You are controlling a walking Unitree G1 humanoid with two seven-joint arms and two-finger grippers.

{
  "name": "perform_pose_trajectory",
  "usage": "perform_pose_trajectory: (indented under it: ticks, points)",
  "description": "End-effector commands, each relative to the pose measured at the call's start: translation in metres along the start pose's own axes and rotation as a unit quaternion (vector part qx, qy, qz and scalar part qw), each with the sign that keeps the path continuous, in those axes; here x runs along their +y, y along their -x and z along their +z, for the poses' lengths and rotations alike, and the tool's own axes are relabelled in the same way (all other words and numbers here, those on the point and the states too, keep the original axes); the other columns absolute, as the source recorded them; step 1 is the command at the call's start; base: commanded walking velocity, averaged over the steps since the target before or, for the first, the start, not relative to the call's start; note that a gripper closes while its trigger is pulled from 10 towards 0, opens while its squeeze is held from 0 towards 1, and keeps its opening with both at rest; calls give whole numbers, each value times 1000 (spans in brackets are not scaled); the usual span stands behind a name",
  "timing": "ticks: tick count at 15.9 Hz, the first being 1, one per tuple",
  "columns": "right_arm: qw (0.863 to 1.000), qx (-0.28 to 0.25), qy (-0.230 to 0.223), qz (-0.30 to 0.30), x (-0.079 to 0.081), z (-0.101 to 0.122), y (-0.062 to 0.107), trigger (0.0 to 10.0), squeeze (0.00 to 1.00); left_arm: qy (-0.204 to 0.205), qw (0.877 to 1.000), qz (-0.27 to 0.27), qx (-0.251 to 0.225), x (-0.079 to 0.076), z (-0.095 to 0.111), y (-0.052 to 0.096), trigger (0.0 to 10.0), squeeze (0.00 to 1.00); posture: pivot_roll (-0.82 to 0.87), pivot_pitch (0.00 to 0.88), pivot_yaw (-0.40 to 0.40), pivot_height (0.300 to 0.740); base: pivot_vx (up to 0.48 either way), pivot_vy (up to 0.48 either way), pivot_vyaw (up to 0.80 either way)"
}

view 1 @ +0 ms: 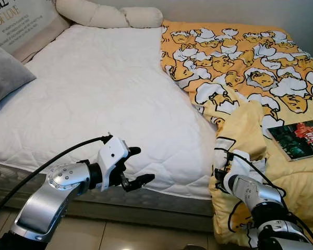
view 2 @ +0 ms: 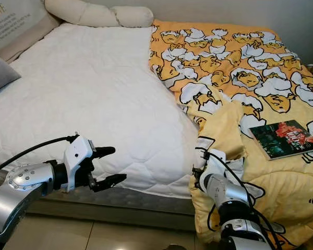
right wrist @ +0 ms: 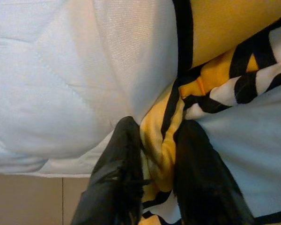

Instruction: Clean up the room

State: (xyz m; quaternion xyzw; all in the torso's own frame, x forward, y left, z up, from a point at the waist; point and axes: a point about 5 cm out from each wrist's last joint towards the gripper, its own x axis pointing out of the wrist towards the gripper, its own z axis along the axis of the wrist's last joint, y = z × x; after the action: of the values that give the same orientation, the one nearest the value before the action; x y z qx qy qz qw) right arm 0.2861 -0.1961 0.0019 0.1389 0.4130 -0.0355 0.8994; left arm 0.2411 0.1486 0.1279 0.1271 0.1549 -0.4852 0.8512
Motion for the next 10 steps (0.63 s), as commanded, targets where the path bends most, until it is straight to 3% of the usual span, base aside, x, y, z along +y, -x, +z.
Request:
perform_pose_trajectory:
  ticks: [1, 2, 3, 4, 5, 6, 7, 10]
  points:
    - [1000, 5, 12, 19, 2, 0, 2, 0, 0, -2, 1000, -5, 5, 1, 1, 0, 10000, 0, -81, 0, -5, 740, 0, 0, 0]
    - [999, 6, 17, 30, 4, 0, 2, 0, 0, -1, 1000, -6, 5, 1, 1, 0, 10000, 0, -81, 0, -6, 740, 0, 0, 0]
    - [996, -7, 30, 87, 16, 2, 4, 0, 0, -1, 1000, -7, 7, 1, 0, 0, 10000, 0, -79, 0, -8, 740, 0, 0, 0]
    - [978, -13, 52, 203, 43, 3, 11, 0, 0, -1, 1000, -9, 9, 0, 0, 1, 10000, 0, -77, 0, -9, 740, 0, 0, 0]
    - [961, -3, 70, 269, 58, 0, 17, 0, 0, 0, 1000, -10, 10, 0, -1, 1, 10000, 0, -78, 0, -9, 740, 0, 0, 0]
    - [906, 36, 139, 398, 87, -14, 37, 0, 0, 0, 1000, -16, 14, -1, -2, 2, 10000, 0, -77, 0, -11, 740, 0, 0, 0]
    - [873, 70, 187, 445, 93, -26, 47, 0, 0, 0, 1000, -20, 16, -2, -2, 2, 10000, 0, -71, 0, -16, 740, 0, 0, 0]
    - [847, 104, 216, 474, 89, -35, 57, 0, 0, 7, 999, -35, 24, -6, -4, 5, 10000, 0, -66, 0, -17, 740, 0, 0, 0]
